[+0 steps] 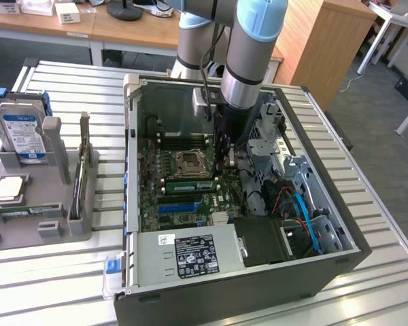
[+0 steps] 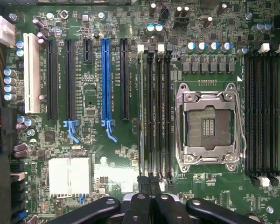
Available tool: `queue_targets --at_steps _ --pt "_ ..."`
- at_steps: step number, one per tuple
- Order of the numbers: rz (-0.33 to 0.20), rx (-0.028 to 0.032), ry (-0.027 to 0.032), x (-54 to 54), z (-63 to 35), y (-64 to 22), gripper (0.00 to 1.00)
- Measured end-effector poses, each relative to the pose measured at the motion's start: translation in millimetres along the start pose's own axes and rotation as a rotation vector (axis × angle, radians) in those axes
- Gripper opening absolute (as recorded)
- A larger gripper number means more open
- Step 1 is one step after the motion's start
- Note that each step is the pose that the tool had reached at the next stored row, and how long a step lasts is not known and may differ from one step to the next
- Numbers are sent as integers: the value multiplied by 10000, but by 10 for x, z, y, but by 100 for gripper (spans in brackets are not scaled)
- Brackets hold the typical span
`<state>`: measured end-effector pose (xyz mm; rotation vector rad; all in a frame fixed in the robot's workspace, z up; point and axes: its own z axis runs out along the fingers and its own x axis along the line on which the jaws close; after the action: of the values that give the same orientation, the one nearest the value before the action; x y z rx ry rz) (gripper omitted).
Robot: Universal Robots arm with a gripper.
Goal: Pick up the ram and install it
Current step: 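Press down the ram until it locks into place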
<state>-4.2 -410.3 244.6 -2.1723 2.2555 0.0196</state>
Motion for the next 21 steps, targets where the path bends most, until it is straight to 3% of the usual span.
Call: queue_targets --at_steps 21 --pt "22 -1 0 0 85 -16 11"
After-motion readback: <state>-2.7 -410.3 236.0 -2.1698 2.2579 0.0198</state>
